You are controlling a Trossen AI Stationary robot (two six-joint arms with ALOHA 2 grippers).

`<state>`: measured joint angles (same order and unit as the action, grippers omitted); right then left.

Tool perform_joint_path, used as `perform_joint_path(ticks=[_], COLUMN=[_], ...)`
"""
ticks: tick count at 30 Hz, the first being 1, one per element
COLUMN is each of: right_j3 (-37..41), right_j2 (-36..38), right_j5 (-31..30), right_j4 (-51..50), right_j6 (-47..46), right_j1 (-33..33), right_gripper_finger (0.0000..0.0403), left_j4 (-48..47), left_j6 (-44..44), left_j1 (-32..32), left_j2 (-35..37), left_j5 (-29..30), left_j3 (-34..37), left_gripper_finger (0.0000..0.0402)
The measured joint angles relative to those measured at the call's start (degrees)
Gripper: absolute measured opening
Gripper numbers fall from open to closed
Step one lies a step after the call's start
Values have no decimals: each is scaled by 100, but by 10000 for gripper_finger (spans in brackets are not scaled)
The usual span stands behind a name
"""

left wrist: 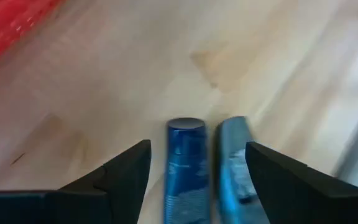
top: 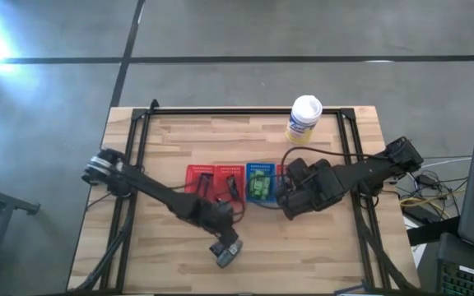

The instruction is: Pick & Place Travel size toiletries

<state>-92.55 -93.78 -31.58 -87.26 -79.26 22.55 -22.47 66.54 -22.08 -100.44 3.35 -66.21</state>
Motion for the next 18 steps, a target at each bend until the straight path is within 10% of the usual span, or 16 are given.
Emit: perform_joint_path(ticks=[7,18], right_j3=[6,122], right_j2=[0,0], right_j5=[18,14], right_j4=[7,7], right_j6=[37,-12], right_j1=[223,512], right_gripper_finger=[277,297], left_j4=[-2044,-2215], left_j6=[-278,-378], left_j1=[-112,-132], left_j2=[-1132,-1758], left_j5=[194,300], left_j3=[-1634,-2358], left_gripper_finger=[266,266])
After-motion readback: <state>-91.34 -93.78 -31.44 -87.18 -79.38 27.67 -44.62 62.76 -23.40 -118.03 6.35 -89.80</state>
